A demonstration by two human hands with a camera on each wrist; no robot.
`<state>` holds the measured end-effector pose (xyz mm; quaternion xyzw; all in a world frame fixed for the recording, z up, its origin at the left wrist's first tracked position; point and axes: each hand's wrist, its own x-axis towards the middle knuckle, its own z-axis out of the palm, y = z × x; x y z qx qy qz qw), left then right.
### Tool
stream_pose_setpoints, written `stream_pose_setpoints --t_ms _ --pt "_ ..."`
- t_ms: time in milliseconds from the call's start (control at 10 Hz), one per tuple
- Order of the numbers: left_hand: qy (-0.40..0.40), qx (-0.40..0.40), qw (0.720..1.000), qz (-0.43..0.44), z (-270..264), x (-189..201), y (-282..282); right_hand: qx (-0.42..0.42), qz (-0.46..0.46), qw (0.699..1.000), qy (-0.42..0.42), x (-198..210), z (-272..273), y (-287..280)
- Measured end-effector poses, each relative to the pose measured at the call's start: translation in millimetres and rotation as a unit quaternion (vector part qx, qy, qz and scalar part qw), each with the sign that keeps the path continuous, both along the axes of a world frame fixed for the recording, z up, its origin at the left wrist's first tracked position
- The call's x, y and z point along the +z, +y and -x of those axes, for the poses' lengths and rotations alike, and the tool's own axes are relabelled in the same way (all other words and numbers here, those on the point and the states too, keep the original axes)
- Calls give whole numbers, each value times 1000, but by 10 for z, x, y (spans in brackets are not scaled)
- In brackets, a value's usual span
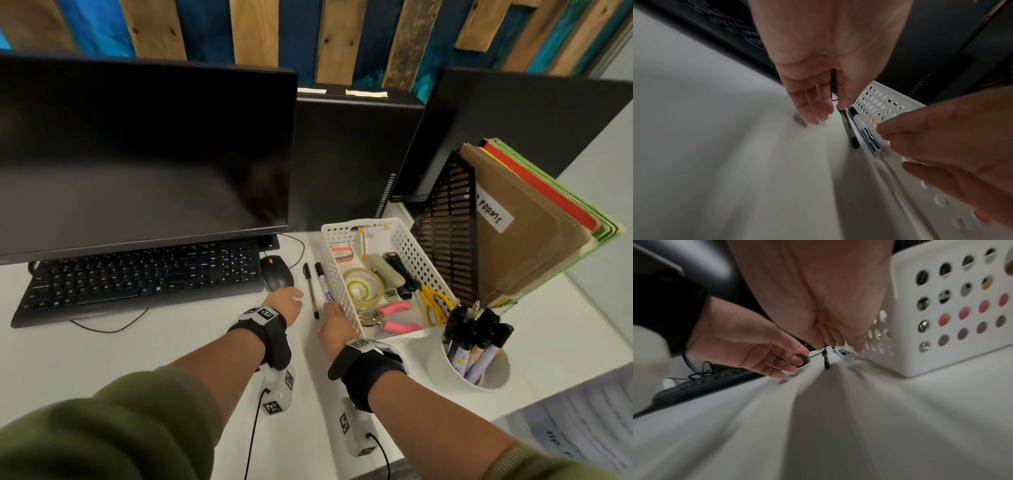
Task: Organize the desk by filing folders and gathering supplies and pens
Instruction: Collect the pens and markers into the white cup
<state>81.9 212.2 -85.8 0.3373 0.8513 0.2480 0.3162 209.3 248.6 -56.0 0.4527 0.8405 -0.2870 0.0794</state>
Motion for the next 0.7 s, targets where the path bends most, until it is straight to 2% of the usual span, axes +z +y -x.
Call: stream_pose_setpoints --t_ms 100,200,300,400,500,600,700 --pt "-2 -52 999 2 8 -23 89 -24 -8 999 -23 -95 127 14" --pt "-4 -106 994 16 3 -36 169 -46 -105 993 27 -337 284 96" --pt "36 -146 987 55 24 -59 231 -96 -227 968 42 -627 237 199" --pt "83 -148 983 67 27 -37 270 -137 -202 955 169 -527 288 117" --pt "137 -148 974 100 24 -22 288 -172 -42 978 109 -382 374 83" --pt "155 -142 967 143 31 -35 254 -114 -48 992 -39 -145 263 -6" --pt "128 -106 977 136 74 -73 180 -73 -141 985 -72 -206 145 32"
